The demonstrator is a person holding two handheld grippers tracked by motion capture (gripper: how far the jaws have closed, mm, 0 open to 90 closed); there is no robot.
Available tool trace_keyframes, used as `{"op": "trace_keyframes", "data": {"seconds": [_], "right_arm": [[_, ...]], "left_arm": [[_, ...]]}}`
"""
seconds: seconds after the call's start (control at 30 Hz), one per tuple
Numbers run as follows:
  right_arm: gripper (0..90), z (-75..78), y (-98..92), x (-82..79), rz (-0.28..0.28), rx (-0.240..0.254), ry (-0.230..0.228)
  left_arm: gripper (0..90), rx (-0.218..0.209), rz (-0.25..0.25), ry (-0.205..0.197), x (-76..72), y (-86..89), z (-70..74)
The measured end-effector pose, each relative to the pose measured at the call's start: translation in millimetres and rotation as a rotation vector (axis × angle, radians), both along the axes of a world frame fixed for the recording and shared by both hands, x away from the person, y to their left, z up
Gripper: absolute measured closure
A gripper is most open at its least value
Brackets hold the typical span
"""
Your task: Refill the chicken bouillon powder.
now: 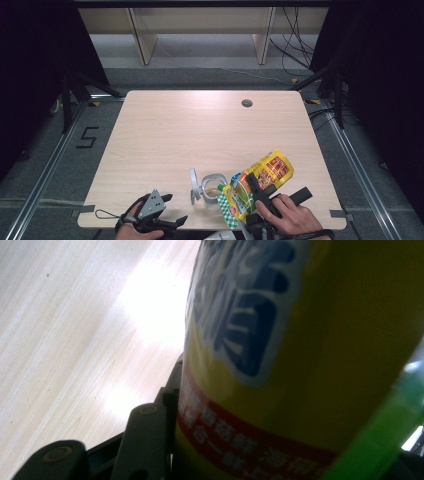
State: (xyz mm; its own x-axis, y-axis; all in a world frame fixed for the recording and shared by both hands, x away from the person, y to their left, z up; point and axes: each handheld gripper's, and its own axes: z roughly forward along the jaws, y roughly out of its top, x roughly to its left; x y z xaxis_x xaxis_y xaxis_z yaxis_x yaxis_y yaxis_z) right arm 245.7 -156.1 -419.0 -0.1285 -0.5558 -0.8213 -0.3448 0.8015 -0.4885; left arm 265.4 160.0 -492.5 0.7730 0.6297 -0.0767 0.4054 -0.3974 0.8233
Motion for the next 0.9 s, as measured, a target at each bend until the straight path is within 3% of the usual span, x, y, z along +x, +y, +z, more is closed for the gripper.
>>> {"op": "trace_keyframes", "data": {"seconds": [0.9], "right_arm": [[57.9,1.9,1.3,0.5,0.01,-0.013,-0.002]], "left_arm": [[16.6,-0.007,-0.001,-0.009,0.6,0.3,-0.7]]}}
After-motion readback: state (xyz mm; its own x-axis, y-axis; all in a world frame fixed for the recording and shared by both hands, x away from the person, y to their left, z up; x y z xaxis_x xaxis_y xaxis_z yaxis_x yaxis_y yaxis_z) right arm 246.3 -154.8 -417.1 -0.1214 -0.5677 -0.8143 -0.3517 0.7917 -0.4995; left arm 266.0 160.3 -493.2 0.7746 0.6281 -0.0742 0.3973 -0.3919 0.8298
